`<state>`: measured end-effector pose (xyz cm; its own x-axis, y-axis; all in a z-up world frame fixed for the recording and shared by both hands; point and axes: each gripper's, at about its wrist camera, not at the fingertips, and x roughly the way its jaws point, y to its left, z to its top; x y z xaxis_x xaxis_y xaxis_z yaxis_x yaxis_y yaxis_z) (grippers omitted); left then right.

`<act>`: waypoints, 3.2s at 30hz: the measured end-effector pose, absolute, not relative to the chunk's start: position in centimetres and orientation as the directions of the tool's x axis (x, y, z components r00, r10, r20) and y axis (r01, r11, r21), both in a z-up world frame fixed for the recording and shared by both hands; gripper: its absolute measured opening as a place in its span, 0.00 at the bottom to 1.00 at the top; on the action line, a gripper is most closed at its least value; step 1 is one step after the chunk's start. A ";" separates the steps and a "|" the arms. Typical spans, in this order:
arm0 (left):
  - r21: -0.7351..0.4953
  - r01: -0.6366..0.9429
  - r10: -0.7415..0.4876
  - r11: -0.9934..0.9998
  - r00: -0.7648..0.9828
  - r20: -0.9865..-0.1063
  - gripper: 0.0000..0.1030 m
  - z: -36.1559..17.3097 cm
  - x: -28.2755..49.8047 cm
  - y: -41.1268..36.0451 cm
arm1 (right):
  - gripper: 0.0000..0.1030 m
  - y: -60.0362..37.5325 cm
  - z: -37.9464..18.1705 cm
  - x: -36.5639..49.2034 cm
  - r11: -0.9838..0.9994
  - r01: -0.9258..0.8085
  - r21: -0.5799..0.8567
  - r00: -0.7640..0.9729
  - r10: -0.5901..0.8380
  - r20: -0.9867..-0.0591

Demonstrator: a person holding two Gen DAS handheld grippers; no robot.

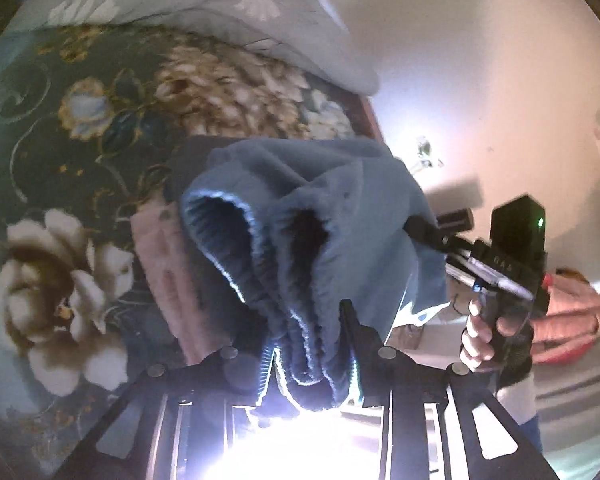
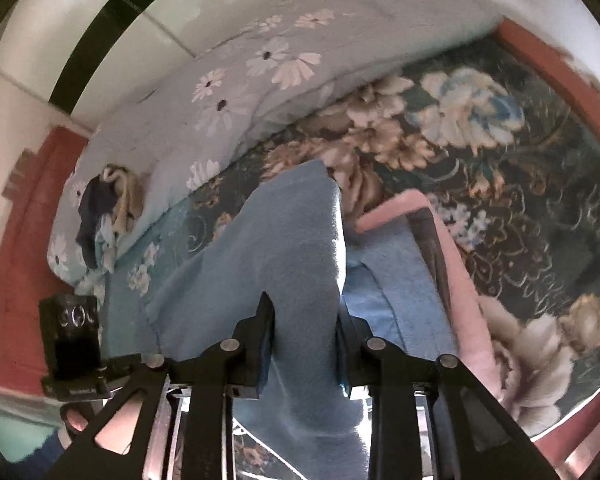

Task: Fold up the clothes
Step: 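Carry the folded pants with both grippers onto the pink clothes stack, then open both grippers and release the pants on the stack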

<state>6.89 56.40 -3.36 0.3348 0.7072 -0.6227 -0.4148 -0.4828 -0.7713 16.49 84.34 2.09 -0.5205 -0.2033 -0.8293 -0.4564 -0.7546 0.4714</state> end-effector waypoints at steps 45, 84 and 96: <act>-0.487 -0.675 0.593 -0.555 0.090 -0.800 0.42 -3.0 8.2 58.2 | 0.42 80.1 -0.6 14.6 -0.819 -0.488 0.303 -0.495 -0.027 -0.869; -0.442 -0.667 0.531 -0.600 0.082 -0.844 0.54 -1.3 14.8 49.5 | 0.42 69.4 -0.7 21.7 -0.808 -0.519 0.279 -0.538 0.055 -0.841; -0.396 -0.673 0.521 -0.625 0.019 -0.853 0.74 -2.5 16.5 45.6 | 0.42 65.6 -2.5 24.1 -0.711 -0.588 0.386 -0.565 0.019 -0.825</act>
<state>16.52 45.59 -2.48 0.0193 0.5208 -0.8535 -0.6728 -0.6247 -0.3963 24.08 65.57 -2.53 -0.5648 0.0190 -0.8250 -0.5878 -0.7110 0.3860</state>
